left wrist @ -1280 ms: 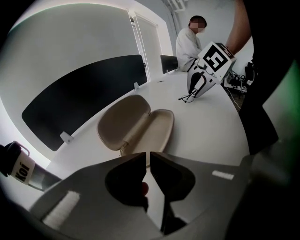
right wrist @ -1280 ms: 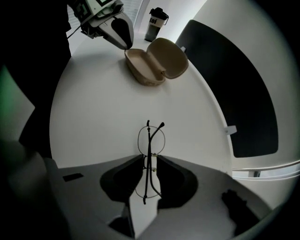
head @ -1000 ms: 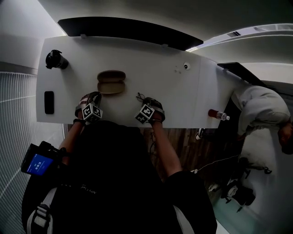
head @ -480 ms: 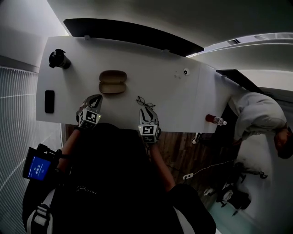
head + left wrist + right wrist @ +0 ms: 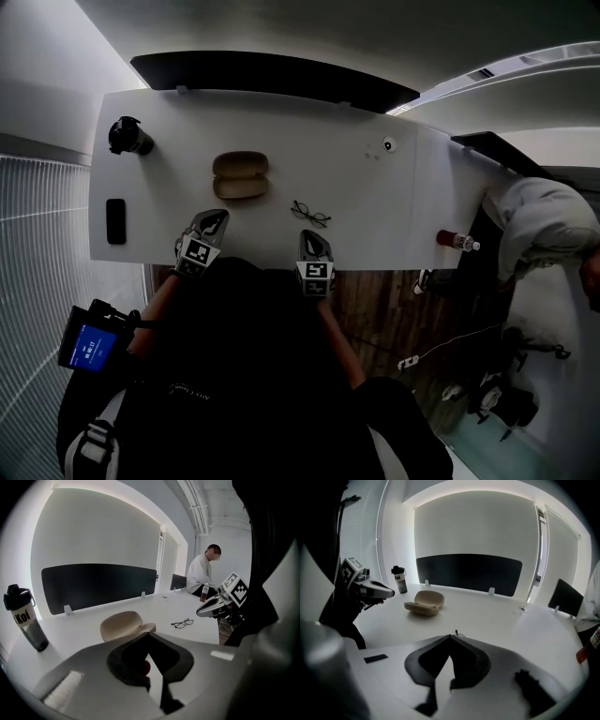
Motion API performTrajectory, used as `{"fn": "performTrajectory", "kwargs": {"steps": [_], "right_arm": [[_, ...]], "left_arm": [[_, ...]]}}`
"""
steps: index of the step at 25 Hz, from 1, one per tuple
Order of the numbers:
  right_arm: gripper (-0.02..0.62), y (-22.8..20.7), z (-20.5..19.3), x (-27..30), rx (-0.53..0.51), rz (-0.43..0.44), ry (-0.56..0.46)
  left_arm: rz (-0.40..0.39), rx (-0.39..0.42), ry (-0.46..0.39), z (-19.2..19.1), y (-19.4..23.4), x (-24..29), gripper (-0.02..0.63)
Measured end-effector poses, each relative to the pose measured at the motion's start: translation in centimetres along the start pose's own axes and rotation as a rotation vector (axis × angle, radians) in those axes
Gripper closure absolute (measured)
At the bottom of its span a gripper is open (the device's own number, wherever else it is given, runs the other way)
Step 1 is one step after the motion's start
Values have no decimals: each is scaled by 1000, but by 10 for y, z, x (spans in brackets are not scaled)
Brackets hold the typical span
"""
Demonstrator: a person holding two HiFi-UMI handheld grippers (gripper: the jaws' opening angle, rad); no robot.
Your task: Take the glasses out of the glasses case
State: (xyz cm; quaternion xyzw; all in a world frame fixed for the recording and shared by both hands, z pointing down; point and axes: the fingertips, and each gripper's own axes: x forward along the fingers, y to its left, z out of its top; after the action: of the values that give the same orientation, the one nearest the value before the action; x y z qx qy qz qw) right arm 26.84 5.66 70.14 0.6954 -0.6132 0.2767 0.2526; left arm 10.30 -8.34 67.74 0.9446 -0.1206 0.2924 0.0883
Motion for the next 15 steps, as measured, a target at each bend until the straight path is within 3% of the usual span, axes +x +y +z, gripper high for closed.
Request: {"fn": "performTrajectory", "kwargs": {"steps": [4, 7, 11, 15], "right_arm": [[588, 6, 31, 4, -34, 46, -56], [589, 7, 34, 4, -80, 42, -87], [589, 19, 40, 5, -107, 63, -60], [589, 31, 37, 12, -146, 99, -36]], "left_arm": [[15, 0, 12, 1, 6, 5, 599], [-20, 44, 10, -23, -4, 24, 599], [-47, 61, -8, 1, -12, 20, 599], [-47, 104, 6, -3, -14, 16, 598]]}}
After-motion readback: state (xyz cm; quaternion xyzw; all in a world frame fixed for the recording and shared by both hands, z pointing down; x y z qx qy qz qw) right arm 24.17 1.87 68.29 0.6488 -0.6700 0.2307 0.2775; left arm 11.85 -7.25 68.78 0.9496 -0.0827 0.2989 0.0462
